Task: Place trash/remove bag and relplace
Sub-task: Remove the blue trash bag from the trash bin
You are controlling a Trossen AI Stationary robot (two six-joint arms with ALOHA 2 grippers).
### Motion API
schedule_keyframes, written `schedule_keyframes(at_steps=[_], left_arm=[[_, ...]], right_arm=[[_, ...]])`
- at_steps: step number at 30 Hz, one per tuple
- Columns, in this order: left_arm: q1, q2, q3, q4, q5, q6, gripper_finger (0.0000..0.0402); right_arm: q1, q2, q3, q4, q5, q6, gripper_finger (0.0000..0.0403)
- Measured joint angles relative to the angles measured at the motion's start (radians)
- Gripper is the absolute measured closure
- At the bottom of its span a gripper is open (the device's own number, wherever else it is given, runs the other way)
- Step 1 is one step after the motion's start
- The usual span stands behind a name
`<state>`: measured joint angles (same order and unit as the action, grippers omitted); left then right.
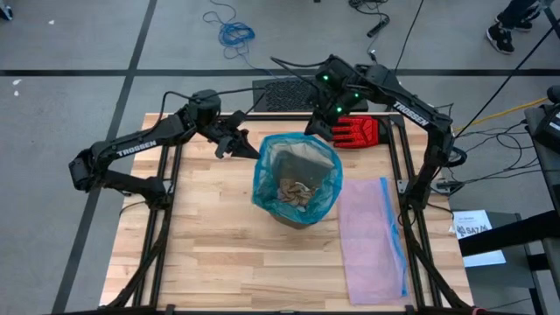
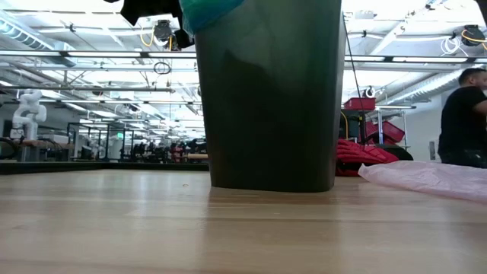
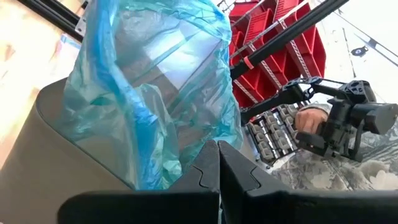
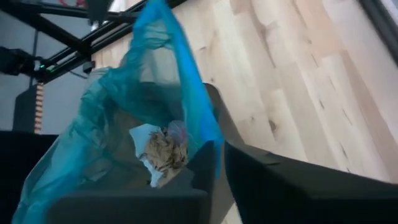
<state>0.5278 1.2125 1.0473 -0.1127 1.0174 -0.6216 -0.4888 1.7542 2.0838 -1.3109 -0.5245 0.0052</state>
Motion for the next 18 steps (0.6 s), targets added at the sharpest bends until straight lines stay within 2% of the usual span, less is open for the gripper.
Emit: schedule_keyframes(at_steps=[12, 18], left_arm=[[0.023, 0.000, 0.000, 0.038, -0.005, -0.027, 0.0402], [0.042, -0.024, 0.008, 0.061, -0.005, -0.054, 0.0402]], right_arm=[[0.046, -0.026, 0.000, 0.099, 0.003, 0.020, 0.0403], [0.053, -0.056, 0.000, 0.152, 0.056, 0.035, 0.0403]])
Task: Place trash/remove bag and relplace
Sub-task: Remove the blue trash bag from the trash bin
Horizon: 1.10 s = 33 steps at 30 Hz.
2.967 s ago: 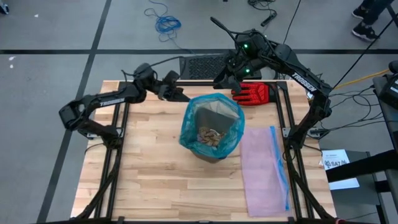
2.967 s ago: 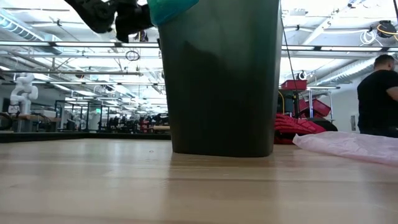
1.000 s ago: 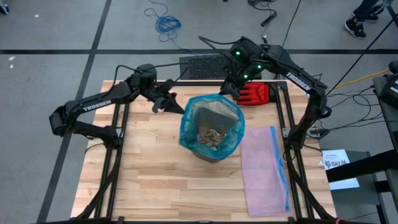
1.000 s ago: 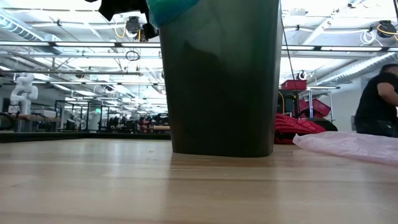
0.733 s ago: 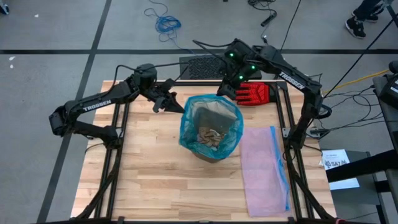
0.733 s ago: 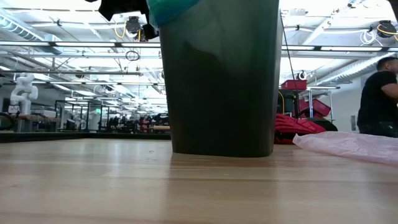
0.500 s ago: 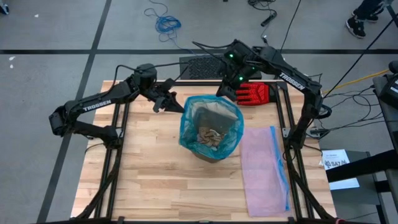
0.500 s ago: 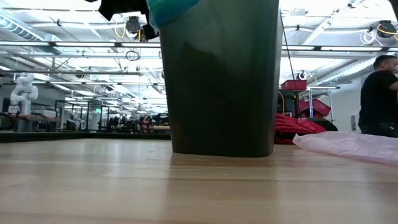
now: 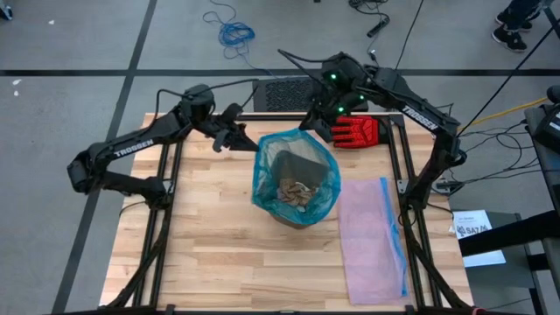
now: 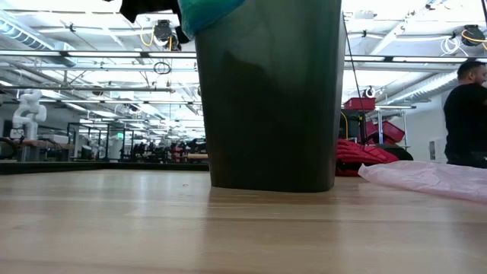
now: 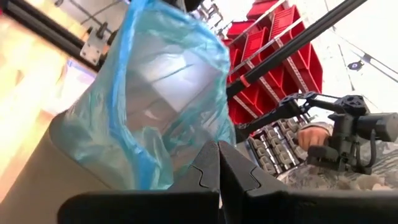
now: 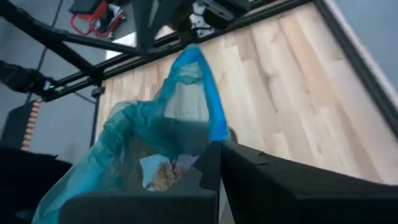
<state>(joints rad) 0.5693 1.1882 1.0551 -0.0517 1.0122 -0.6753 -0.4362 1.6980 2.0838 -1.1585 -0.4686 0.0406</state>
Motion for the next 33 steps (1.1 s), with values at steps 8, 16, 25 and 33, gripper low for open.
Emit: schedule_keyframes(at_steps=[8, 16, 25, 33], left_arm=[[0.042, -0.019, 0.088, -0.001, 0.000, -0.001, 0.0402], [0.088, -0.019, 0.203, -0.002, 0.000, 0.000, 0.0402], [0.132, -0.019, 0.228, -0.004, -0.018, 0.000, 0.0402], [0.145, -0.019, 0.228, 0.049, -0.081, 0.004, 0.0402]], right_arm=[[0.016, -0.019, 0.000, 0.102, 0.031, 0.003, 0.0403], [0.028, -0.027, 0.000, 0.259, 0.056, 0.000, 0.0403], [0.033, -0.067, -0.001, 0.450, 0.147, -0.016, 0.0403], [0.032, -0.116, 0.000, 0.563, 0.164, -0.001, 0.0403]])
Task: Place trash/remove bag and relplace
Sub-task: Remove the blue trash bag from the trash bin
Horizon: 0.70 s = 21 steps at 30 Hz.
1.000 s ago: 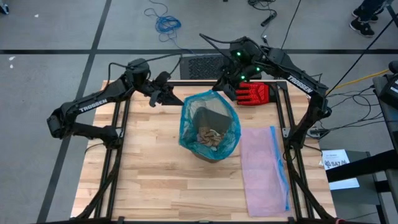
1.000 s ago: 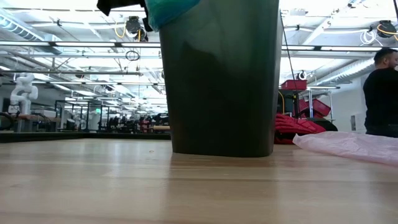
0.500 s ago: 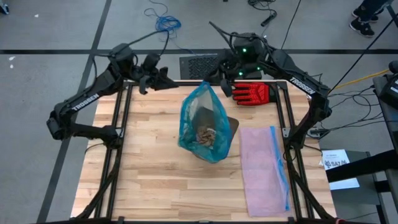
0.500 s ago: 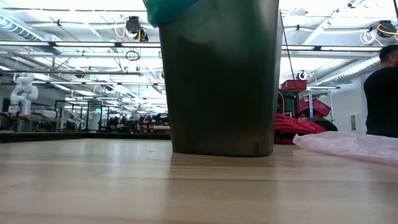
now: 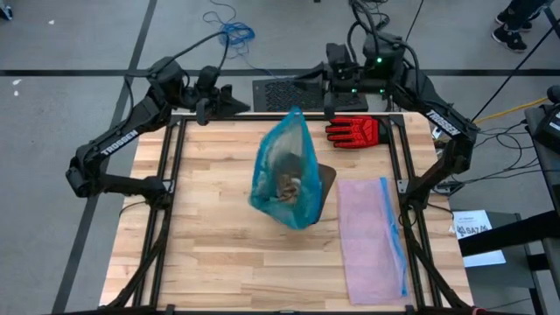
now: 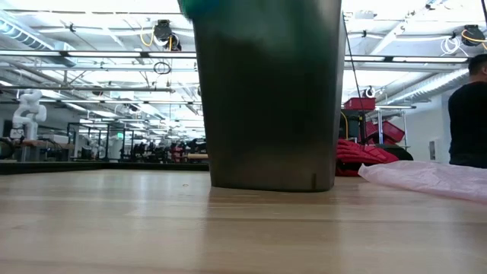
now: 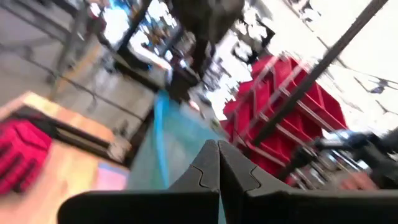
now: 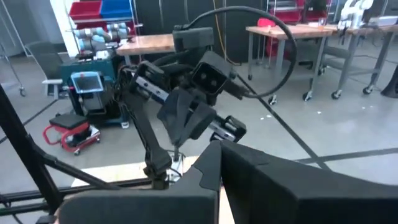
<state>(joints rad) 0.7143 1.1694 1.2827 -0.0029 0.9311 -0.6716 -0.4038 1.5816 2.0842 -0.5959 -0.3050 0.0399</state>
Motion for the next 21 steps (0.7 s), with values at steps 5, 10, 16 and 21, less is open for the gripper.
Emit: schedule_keyframes(at_steps=[5, 10, 16, 21], left_arm=[[0.001, 0.000, 0.000, 0.049, -0.095, -0.001, 0.0388], [0.000, 0.000, 0.000, 0.047, -0.099, -0.002, 0.0341], [0.000, 0.001, 0.000, 0.046, -0.099, -0.002, 0.0302], [0.000, 0.001, 0.000, 0.047, -0.095, -0.002, 0.0299]], right_arm=[[0.006, -0.001, 0.000, -0.012, -0.007, 0.004, 0.0403], [-0.005, -0.001, 0.000, -0.177, -0.024, 0.088, 0.0396], [-0.062, 0.008, 0.000, -0.464, -0.041, 0.140, 0.0318], [-0.068, 0.027, 0.000, -0.510, -0.042, 0.118, 0.0244]])
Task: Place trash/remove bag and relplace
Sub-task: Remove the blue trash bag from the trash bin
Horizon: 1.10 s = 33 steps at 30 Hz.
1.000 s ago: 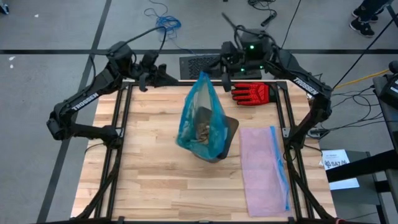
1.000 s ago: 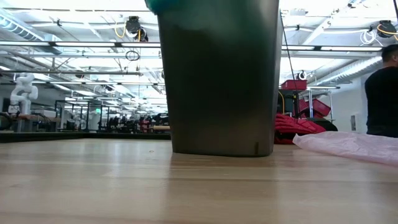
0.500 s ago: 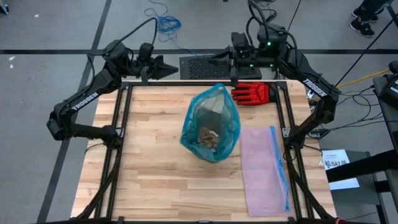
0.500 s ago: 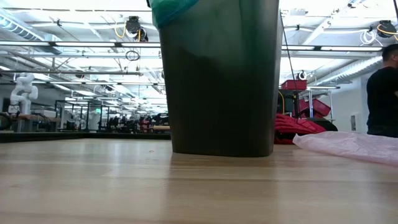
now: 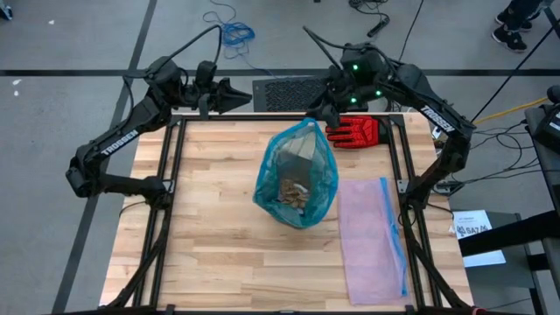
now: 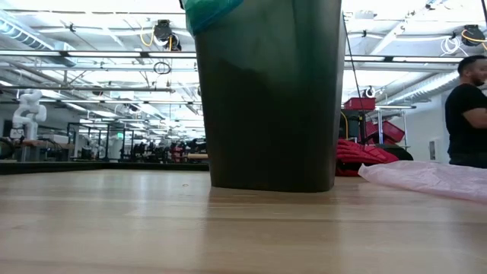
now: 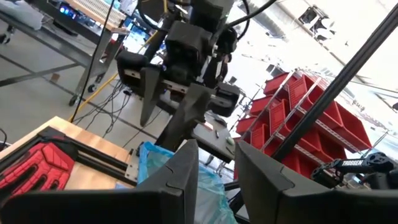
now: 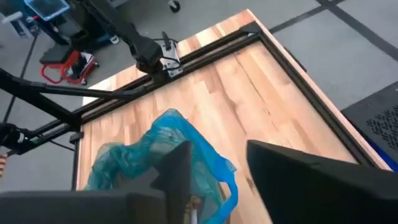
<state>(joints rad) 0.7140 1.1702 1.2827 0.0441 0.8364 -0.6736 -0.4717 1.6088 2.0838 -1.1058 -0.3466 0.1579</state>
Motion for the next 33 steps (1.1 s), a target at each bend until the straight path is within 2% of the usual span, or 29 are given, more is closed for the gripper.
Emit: schedule_keyframes(at_steps=[5, 12, 15, 19, 21, 27, 33], left_arm=[[0.000, 0.000, 0.000, 0.000, 0.003, 0.000, 0.0299], [0.000, 0.000, 0.000, -0.001, 0.045, 0.000, 0.0299], [0.000, 0.000, 0.000, 0.000, 0.045, 0.000, 0.0299], [0.000, 0.000, 0.000, -0.001, 0.046, 0.000, 0.0299], [0.000, 0.000, 0.000, 0.000, 0.046, 0.002, 0.0299], [0.000, 0.000, 0.000, 0.000, 0.046, 0.006, 0.0300], [0.000, 0.000, 0.000, 0.000, 0.046, 0.006, 0.0300]], right_arm=[[0.000, 0.020, 0.000, -0.036, -0.003, -0.031, 0.0217], [-0.018, 0.064, 0.000, -0.124, 0.002, -0.067, 0.0246], [-0.020, 0.073, 0.000, -0.119, 0.002, -0.067, 0.0281], [-0.020, 0.071, 0.000, -0.116, 0.001, -0.101, 0.0378], [-0.013, 0.071, 0.000, -0.110, -0.004, -0.112, 0.0393], [0.031, 0.052, 0.000, 0.017, -0.025, -0.108, 0.0402], [0.065, 0.002, 0.000, 0.259, -0.016, -0.094, 0.0403]])
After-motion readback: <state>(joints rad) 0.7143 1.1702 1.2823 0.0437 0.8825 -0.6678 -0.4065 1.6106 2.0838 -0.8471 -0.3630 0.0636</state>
